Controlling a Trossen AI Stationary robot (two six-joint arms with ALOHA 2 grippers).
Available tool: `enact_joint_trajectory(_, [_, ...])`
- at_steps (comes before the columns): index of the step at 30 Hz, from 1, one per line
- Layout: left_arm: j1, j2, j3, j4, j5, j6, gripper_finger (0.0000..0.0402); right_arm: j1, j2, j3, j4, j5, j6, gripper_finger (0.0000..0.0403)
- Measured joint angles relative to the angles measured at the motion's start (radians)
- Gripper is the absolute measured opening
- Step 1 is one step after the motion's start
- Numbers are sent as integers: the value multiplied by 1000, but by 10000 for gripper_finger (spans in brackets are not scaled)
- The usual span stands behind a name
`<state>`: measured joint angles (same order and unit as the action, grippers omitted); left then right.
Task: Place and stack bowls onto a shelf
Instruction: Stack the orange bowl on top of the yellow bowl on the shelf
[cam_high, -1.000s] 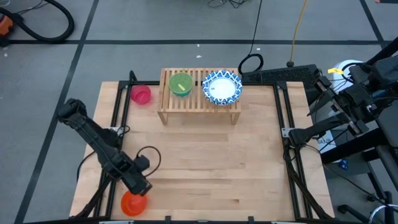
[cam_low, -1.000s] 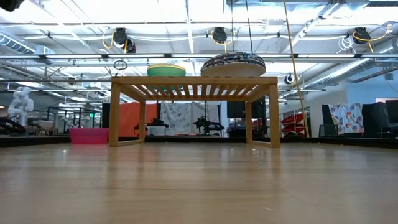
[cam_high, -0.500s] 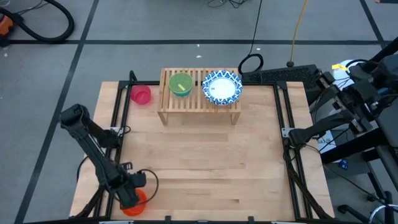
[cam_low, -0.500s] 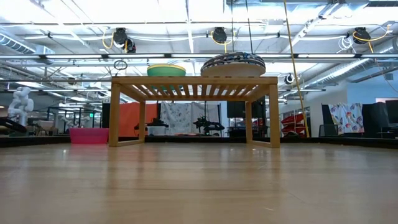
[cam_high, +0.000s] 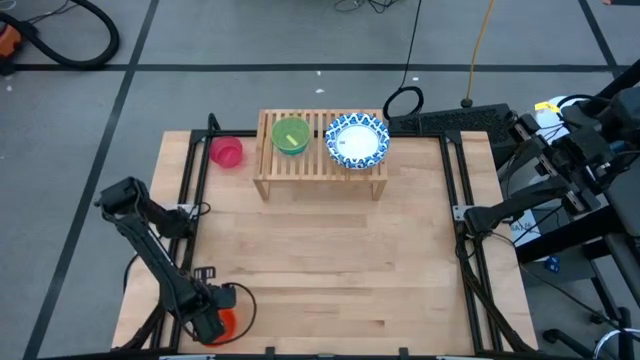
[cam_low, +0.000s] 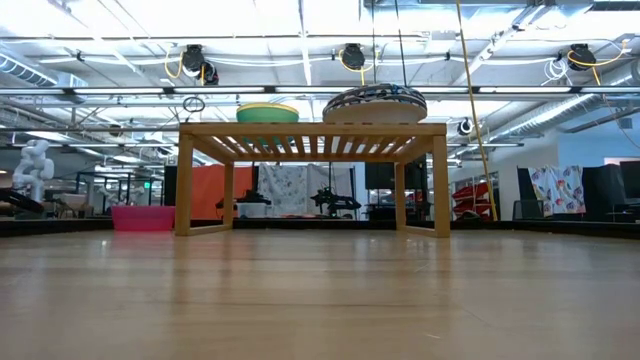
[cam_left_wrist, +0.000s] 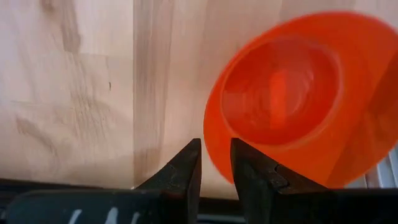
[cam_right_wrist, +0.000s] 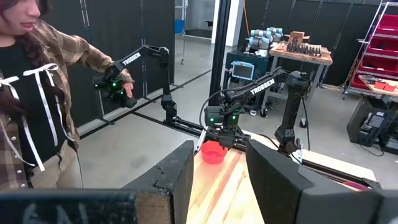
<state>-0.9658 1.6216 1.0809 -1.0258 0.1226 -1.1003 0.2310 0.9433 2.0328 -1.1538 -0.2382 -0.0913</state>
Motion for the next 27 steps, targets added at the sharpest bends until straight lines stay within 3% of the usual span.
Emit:
enact_joint_trajectory(9, [-6, 2, -61, 95, -19, -46, 90, 0, 0, 0, 0, 0, 0, 141])
enact_joint_trajectory(22, [35, 0, 13, 59, -21, 21, 90, 0, 0, 0, 13, 0, -4, 141])
enact_joint_trajectory(27, [46, 0, 13, -15, -81, 28, 90, 0, 0, 0, 13, 0, -5, 141])
